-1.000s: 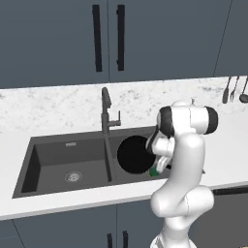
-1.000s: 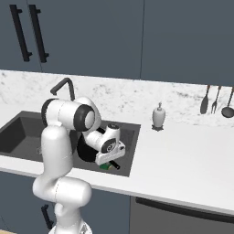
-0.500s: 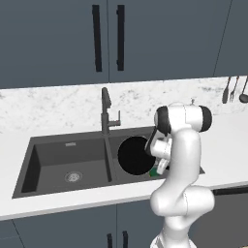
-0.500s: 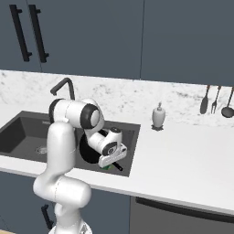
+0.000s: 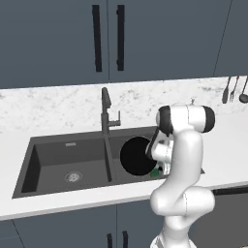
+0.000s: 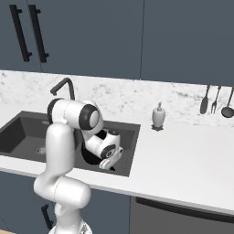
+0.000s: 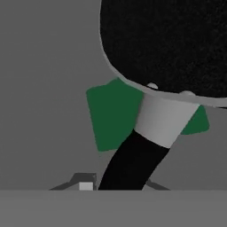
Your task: Pick the pan and sponge and place them into the sink. Then turn on the water.
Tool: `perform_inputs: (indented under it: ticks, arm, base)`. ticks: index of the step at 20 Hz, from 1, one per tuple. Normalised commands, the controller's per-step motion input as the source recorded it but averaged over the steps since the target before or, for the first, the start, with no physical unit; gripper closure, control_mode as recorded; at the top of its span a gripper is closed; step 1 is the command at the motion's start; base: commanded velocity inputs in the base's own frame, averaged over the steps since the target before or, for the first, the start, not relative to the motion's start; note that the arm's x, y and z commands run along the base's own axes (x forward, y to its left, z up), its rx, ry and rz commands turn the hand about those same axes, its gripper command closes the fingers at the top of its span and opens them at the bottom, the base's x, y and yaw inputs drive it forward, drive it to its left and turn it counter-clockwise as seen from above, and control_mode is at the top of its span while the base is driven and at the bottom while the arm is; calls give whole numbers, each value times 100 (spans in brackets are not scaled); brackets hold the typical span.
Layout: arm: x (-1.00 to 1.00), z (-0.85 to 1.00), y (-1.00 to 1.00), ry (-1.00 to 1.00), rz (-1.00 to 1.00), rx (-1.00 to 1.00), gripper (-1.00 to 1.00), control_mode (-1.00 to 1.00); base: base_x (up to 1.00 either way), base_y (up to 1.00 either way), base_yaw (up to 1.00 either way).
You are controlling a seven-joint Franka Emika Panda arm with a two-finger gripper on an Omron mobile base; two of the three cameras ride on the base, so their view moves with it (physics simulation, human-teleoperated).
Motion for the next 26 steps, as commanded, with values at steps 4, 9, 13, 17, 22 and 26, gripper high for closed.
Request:
perform_inputs:
  ticks: [4, 9, 13, 17, 22, 26]
  arm:
    - [-61, -17, 18, -6, 43, 0, 100, -100]
    - [-6, -11, 18, -4, 26, 0, 100, -100]
    - [0, 1, 1, -5, 8, 0, 100, -100]
    - [1, 9, 0, -2, 0, 2, 100, -100]
    - [18, 2, 0, 0, 0, 1, -100, -100]
    - [32, 5, 0, 0, 0, 0, -100, -100]
  base:
    - [0, 0, 0]
    - [0, 0, 0]
    - [0, 0, 0]
    - [0, 0, 0]
    - [0, 0, 0]
    - [0, 0, 0]
